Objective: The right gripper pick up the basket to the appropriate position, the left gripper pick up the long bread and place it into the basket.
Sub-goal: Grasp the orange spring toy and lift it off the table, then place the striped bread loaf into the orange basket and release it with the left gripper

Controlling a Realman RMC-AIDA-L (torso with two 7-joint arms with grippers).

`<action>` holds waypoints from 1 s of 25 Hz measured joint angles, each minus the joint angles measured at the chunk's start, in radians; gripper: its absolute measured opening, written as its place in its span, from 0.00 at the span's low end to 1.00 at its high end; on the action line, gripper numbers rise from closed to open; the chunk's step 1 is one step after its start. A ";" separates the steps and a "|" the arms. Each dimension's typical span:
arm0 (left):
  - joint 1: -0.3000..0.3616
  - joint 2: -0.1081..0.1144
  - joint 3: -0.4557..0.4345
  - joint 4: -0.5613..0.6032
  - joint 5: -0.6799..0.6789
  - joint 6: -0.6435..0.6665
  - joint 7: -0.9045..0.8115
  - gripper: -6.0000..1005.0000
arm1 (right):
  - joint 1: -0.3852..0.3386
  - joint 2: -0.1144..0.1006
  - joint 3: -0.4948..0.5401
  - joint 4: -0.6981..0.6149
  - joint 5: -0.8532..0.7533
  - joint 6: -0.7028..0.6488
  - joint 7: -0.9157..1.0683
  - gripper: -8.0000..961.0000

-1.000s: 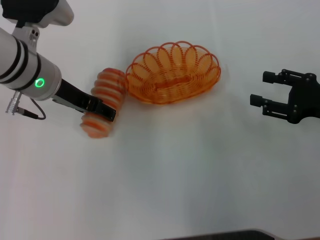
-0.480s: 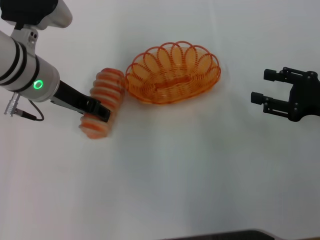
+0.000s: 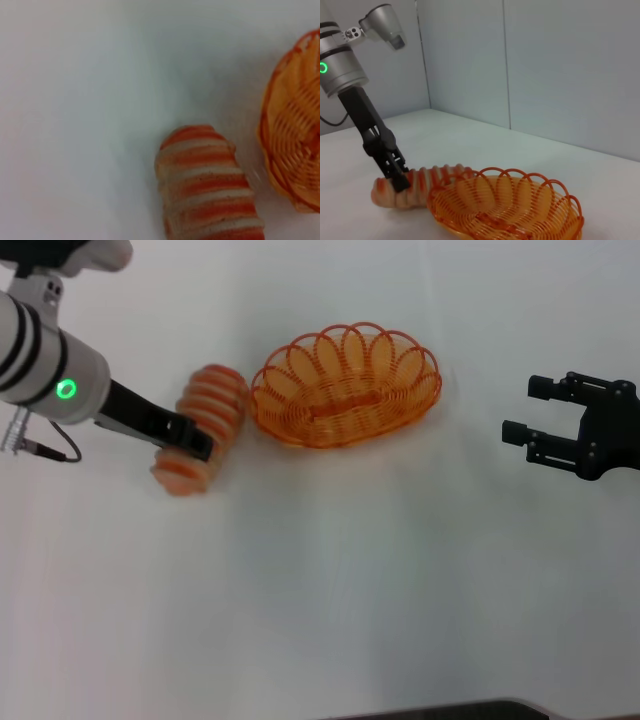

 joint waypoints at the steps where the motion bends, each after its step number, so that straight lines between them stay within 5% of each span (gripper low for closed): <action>1: 0.000 0.000 0.000 0.000 0.000 0.000 0.000 0.52 | 0.000 0.000 0.000 0.000 0.000 0.000 0.000 0.75; 10: -0.006 0.017 -0.120 0.027 0.029 -0.005 0.056 0.48 | 0.005 0.001 0.002 0.000 0.000 0.001 0.000 0.75; 25: -0.046 0.003 -0.097 0.227 -0.102 0.018 0.327 0.33 | 0.011 0.000 0.004 0.000 0.000 0.001 0.000 0.75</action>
